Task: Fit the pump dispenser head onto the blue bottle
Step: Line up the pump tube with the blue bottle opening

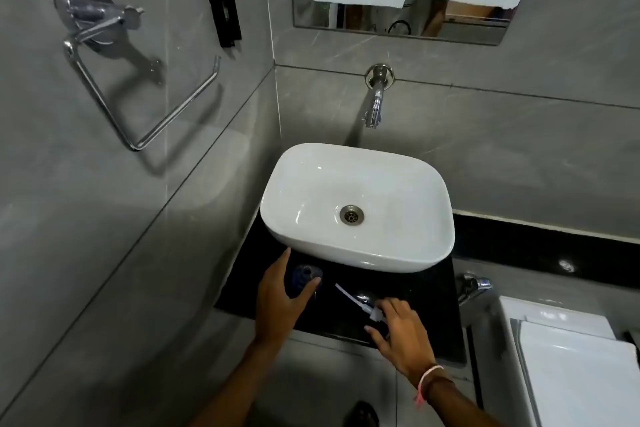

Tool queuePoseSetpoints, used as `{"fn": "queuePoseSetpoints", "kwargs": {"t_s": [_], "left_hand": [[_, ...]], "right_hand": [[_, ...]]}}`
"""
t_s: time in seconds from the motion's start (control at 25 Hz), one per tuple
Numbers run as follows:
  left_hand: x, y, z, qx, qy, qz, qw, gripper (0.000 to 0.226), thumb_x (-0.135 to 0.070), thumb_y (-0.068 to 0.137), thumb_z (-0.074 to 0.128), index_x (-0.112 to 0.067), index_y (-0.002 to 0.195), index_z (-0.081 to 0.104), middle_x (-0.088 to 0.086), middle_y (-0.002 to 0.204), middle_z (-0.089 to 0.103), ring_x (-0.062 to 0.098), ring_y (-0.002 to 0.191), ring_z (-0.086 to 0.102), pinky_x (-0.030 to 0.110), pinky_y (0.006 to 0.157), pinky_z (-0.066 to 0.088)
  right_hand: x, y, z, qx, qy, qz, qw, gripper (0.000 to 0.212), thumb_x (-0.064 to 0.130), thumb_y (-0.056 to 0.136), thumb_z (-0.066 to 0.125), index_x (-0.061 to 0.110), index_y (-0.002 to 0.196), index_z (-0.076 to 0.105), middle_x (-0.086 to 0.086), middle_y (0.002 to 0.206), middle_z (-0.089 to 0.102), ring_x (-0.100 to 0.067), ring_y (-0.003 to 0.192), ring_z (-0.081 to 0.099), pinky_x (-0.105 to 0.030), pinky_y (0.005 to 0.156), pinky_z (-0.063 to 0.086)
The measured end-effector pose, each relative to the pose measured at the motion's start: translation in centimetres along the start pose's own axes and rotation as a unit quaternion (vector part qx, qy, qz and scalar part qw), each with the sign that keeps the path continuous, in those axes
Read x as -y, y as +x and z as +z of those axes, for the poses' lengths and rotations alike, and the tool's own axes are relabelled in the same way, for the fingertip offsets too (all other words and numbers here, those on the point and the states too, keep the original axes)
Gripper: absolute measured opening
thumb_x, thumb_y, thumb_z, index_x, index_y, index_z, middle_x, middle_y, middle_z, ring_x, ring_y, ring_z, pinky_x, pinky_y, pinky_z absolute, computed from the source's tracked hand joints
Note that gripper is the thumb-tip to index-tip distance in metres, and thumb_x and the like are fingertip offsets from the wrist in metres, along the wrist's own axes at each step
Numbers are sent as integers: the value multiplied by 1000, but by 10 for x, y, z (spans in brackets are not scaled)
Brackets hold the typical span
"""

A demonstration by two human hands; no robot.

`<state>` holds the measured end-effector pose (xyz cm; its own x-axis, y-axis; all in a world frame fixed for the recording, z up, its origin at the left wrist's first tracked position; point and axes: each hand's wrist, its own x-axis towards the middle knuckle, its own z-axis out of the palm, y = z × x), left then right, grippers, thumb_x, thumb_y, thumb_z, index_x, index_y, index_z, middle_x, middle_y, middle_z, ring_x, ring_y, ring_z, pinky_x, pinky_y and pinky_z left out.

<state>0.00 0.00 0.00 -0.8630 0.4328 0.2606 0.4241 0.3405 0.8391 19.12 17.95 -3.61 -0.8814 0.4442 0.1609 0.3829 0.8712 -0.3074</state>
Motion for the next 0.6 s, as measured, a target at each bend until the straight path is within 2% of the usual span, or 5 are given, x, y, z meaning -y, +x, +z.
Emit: {"fn": "queuePoseSetpoints", "kwargs": {"t_s": [0.16, 0.28, 0.36, 0.44, 0.6], "left_hand": [[3, -4, 15, 22, -39, -83, 995, 73, -41, 73, 87, -13, 136, 60, 5, 132, 63, 18, 122, 58, 31, 102, 49], [5, -4, 24, -18, -50, -97, 994, 60, -36, 73, 88, -13, 124, 68, 5, 121, 70, 19, 112, 66, 41, 96, 55], [4, -8, 26, -36, -42, -98, 994, 59, -37, 73, 89, -12, 123, 69, 3, 119, 71, 18, 110, 66, 38, 94, 56], [5, -11, 28, -33, -26, -87, 995, 61, -41, 76, 86, -12, 126, 68, 4, 124, 69, 21, 116, 63, 36, 98, 53], [18, -11, 30, -1, 93, -27, 995, 73, -66, 85, 59, -17, 139, 59, 13, 145, 55, 29, 136, 49, 50, 110, 41]], "right_hand": [[4, 5, -4, 23, 138, 99, 985, 27, 12, 84, 79, 18, 107, 68, 5, 94, 66, -25, 90, 68, -35, 73, 57], [15, 15, -26, -33, 271, 94, 957, 24, 6, 87, 78, 21, 102, 68, 5, 94, 72, -7, 87, 70, -24, 74, 58], [25, 22, -49, -66, 320, 85, 941, 22, 1, 86, 78, 18, 97, 70, 1, 86, 74, -5, 79, 69, -13, 70, 54], [31, 30, -68, -83, 334, 72, 936, 21, -2, 85, 79, 15, 97, 73, 2, 83, 73, -5, 77, 68, -10, 69, 51], [37, 46, -89, -73, 330, 23, 941, 18, 3, 86, 79, 15, 98, 76, 10, 94, 77, -3, 91, 72, -9, 77, 51]]}}
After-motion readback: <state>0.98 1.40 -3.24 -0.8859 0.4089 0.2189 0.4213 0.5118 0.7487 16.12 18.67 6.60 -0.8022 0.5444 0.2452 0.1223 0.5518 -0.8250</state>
